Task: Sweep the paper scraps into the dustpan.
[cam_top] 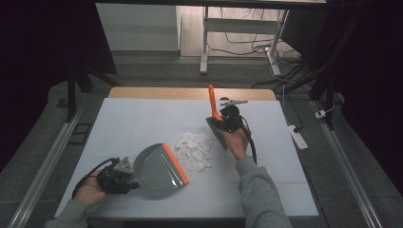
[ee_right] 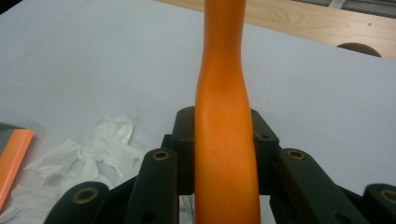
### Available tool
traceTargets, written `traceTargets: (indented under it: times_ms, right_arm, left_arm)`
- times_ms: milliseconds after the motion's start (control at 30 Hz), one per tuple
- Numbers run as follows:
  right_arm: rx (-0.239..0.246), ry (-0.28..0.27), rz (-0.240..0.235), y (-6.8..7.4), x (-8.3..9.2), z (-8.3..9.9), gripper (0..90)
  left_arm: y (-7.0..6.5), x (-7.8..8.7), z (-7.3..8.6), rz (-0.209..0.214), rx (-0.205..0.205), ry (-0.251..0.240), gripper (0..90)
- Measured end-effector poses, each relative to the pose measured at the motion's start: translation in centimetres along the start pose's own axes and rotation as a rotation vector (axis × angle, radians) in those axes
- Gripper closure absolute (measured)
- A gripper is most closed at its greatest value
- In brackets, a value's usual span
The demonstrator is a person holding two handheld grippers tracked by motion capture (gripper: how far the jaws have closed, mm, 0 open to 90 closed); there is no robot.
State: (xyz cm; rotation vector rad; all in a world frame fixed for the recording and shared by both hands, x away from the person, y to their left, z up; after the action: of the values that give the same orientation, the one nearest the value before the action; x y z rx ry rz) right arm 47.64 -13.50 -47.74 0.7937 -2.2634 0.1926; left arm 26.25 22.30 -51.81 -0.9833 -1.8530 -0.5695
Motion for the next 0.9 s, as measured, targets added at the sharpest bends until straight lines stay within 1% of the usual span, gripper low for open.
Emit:
traceTargets:
  times_ms: [67,300,533,633,733,900]
  right_arm:
    - [0.012,0.012,0.01,0.1,-0.3,-0.1,70.0]
    - [0.008,0.031,0.01,0.2,-1.1,0.1,70.0]
    - [0.021,0.04,0.001,0.8,-1.8,0.1,70.0]
    - [0.031,0.043,-0.017,1.4,-2.1,0.1,70.0]
    - [0.044,0.047,-0.022,1.7,-2.3,0.0,70.0]
    - [0.047,0.053,-0.026,1.9,-2.4,0.0,70.1]
  left_arm:
    - [0.0,0.0,0.0,0.003,0.0,0.002,62.0]
    - [0.0,-0.1,-0.1,0.008,0.004,0.004,62.1]
    - [0.0,-0.1,-0.1,0.009,0.005,0.005,62.0]
    - [0.0,-0.1,-0.1,0.009,0.006,0.006,62.0]
    - [0.0,-0.1,-0.1,0.009,0.006,0.007,62.0]
    - [0.0,-0.1,-0.1,0.011,0.007,0.01,62.0]
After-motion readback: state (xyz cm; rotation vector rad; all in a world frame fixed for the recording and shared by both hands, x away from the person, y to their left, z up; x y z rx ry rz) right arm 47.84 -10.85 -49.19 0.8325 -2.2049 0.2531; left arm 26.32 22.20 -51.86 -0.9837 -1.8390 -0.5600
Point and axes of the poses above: each handheld gripper's, and its own axes: x roughly backward along the jaws, z roughly out of its underside, y roughly to its left, the point moved 1 cm from there along -x, roughly forward along the jaws, and after that the axes turned 2 degrees about y, right-handed, at the moved point
